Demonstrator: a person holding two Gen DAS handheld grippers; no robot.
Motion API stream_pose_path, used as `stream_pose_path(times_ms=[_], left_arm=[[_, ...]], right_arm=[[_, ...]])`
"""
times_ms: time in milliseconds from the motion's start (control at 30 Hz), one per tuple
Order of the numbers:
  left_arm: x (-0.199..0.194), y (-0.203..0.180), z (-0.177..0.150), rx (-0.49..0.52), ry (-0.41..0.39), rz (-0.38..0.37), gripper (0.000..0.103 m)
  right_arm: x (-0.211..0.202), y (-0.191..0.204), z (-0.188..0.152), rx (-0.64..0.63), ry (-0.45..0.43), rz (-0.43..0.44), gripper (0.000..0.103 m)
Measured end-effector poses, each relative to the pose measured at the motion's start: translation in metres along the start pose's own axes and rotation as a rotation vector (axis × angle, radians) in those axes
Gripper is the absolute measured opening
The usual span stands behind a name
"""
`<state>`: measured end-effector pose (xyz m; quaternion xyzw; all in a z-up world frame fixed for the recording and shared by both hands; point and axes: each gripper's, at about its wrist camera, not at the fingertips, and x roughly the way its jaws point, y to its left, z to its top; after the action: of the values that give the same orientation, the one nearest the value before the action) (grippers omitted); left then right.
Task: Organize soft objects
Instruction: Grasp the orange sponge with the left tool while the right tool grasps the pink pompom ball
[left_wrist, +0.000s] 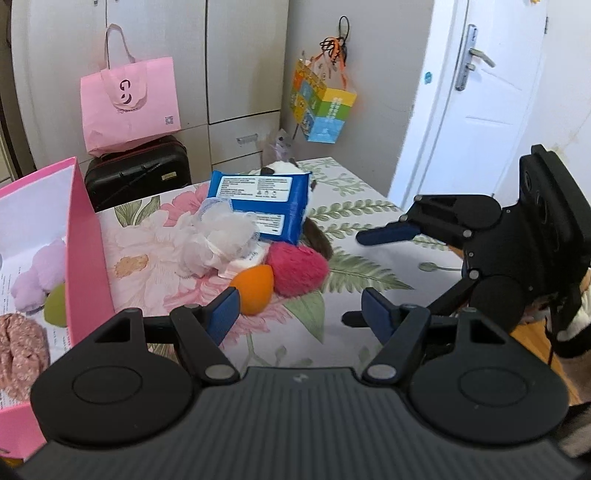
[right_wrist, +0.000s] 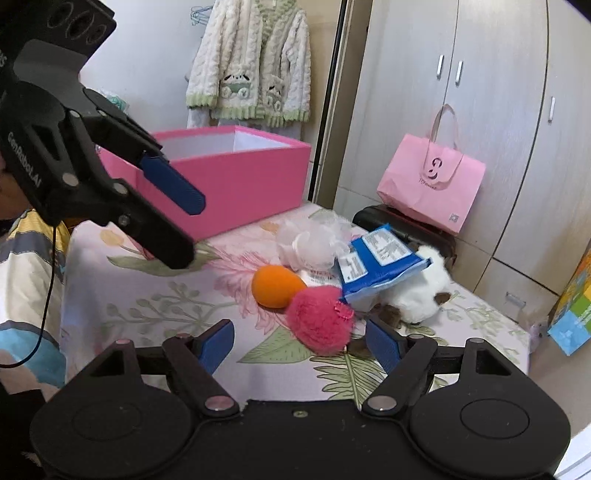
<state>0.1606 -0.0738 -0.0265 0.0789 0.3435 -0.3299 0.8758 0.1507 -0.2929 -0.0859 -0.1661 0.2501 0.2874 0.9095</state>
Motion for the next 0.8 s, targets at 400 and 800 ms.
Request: stream_pose_path(times_ms=[400,800], left_arm=[[0.049,0.009,0.005,-0.028,-0.053,0.079,0.070],[0.077,0.039,-0.015,-0.214,-0.065,0.076,0.063]], right_arm=[[0.052,-0.031,-0.010,0.126,0.030,0.052,0.073],[0.067,-0.032,-0.009,0.087,0.032,0.065,0.063]])
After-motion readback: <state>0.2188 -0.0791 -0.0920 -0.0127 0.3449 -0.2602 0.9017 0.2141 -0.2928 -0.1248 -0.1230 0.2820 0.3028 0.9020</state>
